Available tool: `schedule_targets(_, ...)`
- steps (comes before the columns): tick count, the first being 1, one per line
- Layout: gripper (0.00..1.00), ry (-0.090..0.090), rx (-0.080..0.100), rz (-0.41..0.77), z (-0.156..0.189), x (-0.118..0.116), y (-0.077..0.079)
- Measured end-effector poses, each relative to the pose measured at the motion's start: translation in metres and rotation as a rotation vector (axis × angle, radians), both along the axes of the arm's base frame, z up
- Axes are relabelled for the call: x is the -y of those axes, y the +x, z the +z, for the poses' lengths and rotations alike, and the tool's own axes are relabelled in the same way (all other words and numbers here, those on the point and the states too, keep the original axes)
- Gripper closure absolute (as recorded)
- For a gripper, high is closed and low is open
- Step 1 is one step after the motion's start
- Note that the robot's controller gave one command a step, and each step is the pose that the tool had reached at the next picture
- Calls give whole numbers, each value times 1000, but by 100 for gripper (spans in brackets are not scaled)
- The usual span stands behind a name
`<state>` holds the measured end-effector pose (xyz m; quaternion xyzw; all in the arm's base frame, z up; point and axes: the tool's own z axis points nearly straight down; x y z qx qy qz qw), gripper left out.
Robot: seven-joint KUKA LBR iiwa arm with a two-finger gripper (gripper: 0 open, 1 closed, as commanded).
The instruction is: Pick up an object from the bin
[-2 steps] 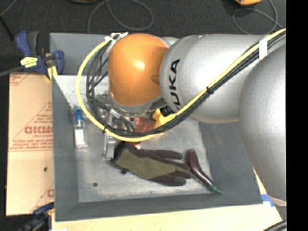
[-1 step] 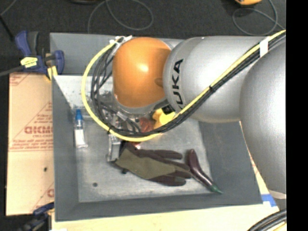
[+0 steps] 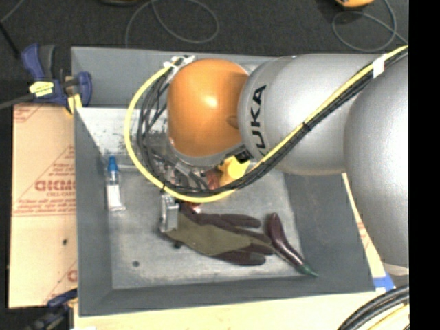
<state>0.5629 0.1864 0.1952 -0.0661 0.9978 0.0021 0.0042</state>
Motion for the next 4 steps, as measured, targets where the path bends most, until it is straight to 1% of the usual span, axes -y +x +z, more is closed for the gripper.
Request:
schedule_targets(1,0,-9,-15,163,17,0,-30)
schedule_targets(2,0,1,12,254,46,10,-40)
schedule_targets(3,0,-4,-3,50,9,40,-38)
schedule_targets(4,0,-4,5,179,-26,43,-22)
